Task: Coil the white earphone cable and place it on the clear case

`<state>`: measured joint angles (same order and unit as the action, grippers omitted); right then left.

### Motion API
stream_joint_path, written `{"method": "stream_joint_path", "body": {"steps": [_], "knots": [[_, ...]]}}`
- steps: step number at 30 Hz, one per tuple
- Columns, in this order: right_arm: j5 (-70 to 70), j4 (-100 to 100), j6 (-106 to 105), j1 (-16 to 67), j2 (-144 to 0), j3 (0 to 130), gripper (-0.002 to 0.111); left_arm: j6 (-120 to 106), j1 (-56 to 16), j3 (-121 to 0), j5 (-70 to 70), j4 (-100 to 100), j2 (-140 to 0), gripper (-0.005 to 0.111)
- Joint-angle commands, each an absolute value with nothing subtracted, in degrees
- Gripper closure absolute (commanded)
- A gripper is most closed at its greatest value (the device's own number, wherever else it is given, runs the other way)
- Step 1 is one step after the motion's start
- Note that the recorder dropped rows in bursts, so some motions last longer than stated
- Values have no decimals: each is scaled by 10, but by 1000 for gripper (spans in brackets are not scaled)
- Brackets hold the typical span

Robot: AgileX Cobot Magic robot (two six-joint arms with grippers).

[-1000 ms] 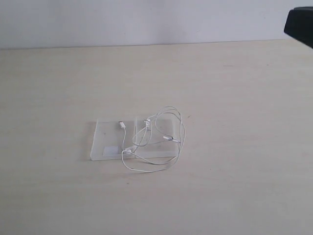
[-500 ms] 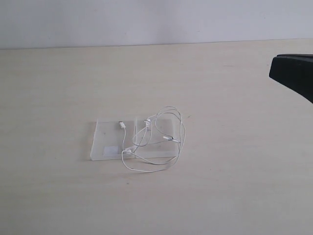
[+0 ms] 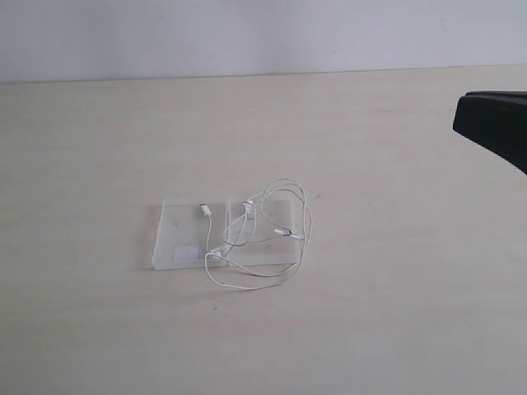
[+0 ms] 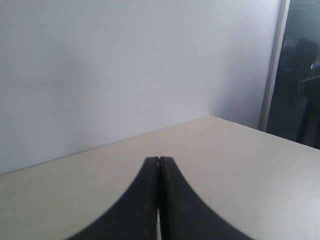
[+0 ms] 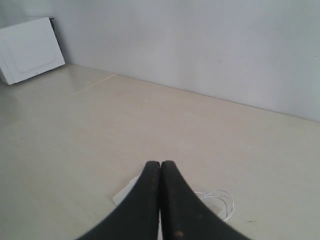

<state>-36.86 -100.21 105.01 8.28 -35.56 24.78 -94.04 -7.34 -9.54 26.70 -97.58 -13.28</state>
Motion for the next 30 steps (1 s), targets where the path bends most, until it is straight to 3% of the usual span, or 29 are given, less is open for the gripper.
{"method": "stream_joint_path", "body": {"steps": [1,7,23,26,30], "knots": [[-368,-999,1051,83,-353,245,108,-954,-76,-92,260,-960,-105,107],[-368,-999,1051,83,-353,245,108,-936,-45,-85,255,-953,0,107],[-368,-999,1051,83,-352,245,108,-914,-39,-82,227,-952,0,107],[-368,-999,1051,83,-352,245,108,-778,-39,-82,192,-819,0,107],[-368,-999,1051,83,-352,245,108,-413,-39,-76,155,-466,0,107]]}}
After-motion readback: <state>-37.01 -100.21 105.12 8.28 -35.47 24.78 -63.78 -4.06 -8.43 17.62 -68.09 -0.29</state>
